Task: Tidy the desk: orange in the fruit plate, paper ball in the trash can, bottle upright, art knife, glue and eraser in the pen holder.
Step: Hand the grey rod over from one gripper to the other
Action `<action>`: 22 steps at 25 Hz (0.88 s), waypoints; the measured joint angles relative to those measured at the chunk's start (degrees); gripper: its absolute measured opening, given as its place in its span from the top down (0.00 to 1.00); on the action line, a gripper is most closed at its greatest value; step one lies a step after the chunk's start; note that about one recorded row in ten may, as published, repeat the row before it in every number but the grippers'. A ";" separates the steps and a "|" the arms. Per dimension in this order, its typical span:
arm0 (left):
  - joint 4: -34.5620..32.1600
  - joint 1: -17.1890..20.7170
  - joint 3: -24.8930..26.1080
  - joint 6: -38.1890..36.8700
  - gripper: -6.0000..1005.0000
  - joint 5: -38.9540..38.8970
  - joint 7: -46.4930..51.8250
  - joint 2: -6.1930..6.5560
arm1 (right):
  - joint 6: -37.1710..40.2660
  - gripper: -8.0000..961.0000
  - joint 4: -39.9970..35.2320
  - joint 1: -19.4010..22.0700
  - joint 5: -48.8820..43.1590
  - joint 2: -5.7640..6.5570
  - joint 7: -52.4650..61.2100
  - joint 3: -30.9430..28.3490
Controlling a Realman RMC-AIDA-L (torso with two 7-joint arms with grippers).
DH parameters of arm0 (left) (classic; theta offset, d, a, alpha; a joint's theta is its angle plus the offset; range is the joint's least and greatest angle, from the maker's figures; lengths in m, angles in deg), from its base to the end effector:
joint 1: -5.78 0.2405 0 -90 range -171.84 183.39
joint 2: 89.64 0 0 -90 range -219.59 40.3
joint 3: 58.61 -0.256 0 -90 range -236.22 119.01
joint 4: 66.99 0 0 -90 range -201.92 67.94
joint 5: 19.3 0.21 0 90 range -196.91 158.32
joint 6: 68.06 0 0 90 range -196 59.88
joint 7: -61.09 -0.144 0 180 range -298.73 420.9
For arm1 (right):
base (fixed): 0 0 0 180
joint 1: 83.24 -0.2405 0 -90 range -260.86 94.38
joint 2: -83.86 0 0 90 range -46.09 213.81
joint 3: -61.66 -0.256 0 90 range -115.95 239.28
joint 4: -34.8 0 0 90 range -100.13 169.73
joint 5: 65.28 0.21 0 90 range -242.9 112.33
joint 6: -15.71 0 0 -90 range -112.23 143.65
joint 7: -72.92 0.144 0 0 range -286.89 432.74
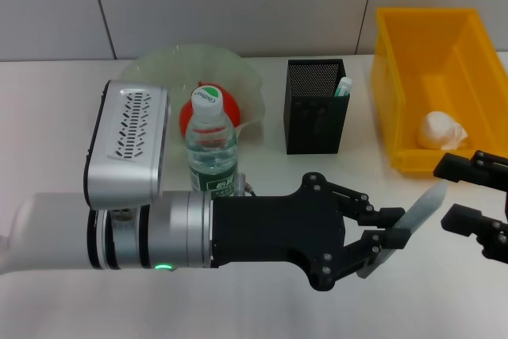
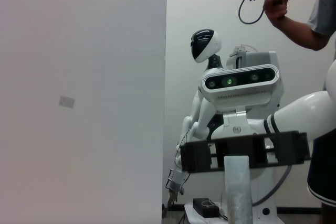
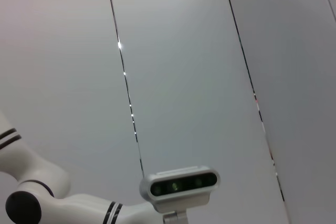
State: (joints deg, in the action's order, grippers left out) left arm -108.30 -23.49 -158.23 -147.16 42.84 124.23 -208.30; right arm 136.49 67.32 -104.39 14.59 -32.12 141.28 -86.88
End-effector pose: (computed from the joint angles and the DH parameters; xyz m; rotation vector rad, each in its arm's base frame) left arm -0.1438 0.2897 -0.0852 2.9159 0.0253 1.1200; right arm 0.2661 0.2451 0.0579 -2.6179 0.3348 1.3990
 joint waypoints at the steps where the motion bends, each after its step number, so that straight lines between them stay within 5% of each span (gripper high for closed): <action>1: -0.04 0.00 0.08 -0.02 0.85 0.00 0.07 0.00 | -0.27 0.39 0.00 -0.05 -0.01 -0.03 0.00 0.30; 12: -0.14 -0.12 0.43 -0.29 0.85 0.00 0.38 0.00 | -1.64 0.40 0.00 -0.38 -0.93 -0.28 -0.05 0.70; 22: -0.18 -0.18 0.39 -0.44 0.85 0.00 0.54 0.01 | -1.63 0.53 -0.20 -1.32 -1.66 -0.41 0.06 0.73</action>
State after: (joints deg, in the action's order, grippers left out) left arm -108.48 -23.67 -157.83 -147.60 42.84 124.78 -208.29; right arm 134.86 67.12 -105.72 12.93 -32.54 141.34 -86.15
